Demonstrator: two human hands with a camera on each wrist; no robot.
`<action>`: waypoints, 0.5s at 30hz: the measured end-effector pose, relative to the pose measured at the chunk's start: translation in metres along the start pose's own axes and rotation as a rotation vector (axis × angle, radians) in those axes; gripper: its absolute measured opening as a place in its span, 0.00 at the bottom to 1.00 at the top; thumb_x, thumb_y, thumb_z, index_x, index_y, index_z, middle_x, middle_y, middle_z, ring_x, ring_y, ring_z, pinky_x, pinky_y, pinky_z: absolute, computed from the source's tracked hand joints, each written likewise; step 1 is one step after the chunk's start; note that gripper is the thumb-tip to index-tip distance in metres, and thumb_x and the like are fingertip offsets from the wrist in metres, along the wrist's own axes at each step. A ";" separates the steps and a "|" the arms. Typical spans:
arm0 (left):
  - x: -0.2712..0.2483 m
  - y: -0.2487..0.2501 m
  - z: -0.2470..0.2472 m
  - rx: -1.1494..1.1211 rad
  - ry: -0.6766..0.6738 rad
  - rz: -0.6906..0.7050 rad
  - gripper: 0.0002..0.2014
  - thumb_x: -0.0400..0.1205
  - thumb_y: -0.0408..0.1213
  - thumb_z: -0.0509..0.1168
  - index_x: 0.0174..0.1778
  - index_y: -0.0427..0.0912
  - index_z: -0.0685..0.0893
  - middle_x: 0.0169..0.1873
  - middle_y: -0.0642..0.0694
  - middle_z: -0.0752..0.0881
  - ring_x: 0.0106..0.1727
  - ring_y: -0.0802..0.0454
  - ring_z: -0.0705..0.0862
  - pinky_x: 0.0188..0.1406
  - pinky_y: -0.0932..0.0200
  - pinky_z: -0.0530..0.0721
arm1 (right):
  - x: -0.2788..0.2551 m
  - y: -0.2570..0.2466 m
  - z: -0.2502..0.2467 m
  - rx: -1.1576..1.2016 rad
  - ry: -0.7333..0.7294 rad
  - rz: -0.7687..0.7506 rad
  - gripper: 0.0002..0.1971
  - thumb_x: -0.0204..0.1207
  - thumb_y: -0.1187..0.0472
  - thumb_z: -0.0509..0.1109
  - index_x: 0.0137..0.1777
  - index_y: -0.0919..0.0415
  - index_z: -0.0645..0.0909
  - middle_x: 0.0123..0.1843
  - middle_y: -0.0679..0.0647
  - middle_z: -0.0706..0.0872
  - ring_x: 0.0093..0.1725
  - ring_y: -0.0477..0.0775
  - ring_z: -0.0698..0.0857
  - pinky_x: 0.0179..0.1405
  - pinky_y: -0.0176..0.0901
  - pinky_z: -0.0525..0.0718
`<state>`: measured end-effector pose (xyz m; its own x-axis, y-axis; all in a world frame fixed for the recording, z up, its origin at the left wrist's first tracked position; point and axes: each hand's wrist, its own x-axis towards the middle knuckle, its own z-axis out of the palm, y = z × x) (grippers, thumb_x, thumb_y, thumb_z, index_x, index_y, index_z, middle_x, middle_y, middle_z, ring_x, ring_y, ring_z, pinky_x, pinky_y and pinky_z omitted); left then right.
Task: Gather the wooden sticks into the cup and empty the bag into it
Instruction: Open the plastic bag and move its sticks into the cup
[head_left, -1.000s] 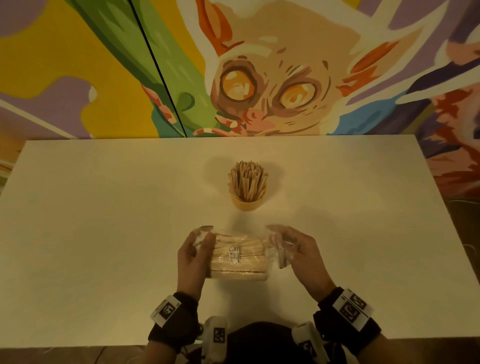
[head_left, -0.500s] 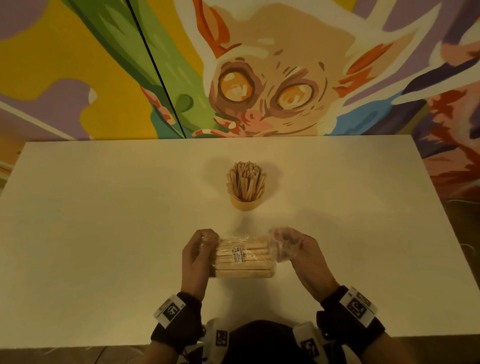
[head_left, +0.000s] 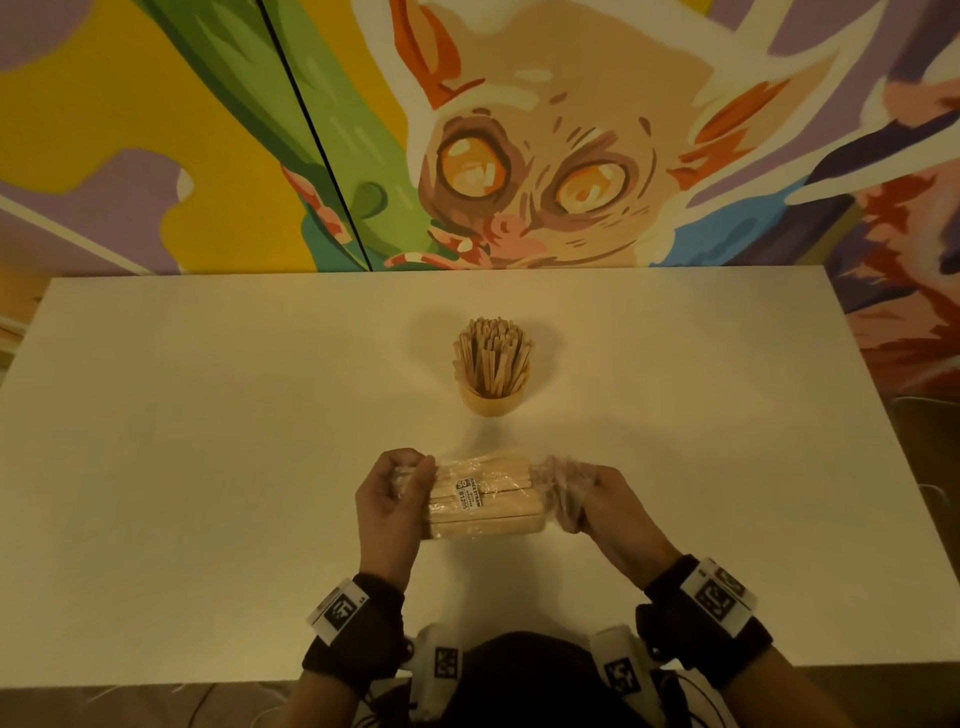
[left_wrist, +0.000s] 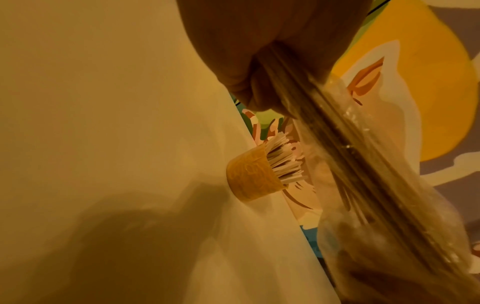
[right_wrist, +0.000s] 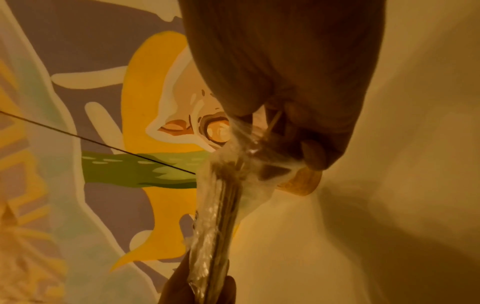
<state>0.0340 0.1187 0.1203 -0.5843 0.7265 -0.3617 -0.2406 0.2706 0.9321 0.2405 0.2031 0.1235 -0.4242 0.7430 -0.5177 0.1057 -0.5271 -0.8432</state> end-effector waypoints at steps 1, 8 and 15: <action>0.001 0.000 -0.001 0.028 -0.016 0.002 0.04 0.81 0.32 0.69 0.42 0.40 0.81 0.37 0.45 0.86 0.33 0.49 0.87 0.26 0.51 0.86 | 0.000 -0.002 -0.001 -0.006 -0.021 -0.004 0.24 0.82 0.53 0.67 0.51 0.82 0.80 0.40 0.68 0.81 0.37 0.59 0.74 0.38 0.48 0.73; 0.000 0.003 0.001 0.154 -0.207 0.057 0.06 0.81 0.28 0.69 0.44 0.32 0.77 0.33 0.52 0.85 0.32 0.55 0.86 0.23 0.58 0.81 | 0.004 -0.009 -0.005 -0.104 -0.166 -0.018 0.06 0.78 0.81 0.56 0.49 0.82 0.75 0.47 0.79 0.80 0.44 0.65 0.76 0.41 0.53 0.71; 0.001 0.000 -0.003 0.071 -0.133 0.040 0.05 0.84 0.36 0.65 0.45 0.40 0.77 0.36 0.49 0.82 0.33 0.52 0.85 0.26 0.52 0.82 | 0.007 -0.010 -0.003 -0.037 -0.052 -0.202 0.11 0.72 0.67 0.65 0.42 0.78 0.81 0.39 0.87 0.74 0.41 0.70 0.77 0.43 0.61 0.72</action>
<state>0.0311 0.1179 0.1201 -0.4835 0.8136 -0.3228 -0.1607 0.2800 0.9464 0.2388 0.2148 0.1276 -0.4858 0.8094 -0.3301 0.0462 -0.3534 -0.9344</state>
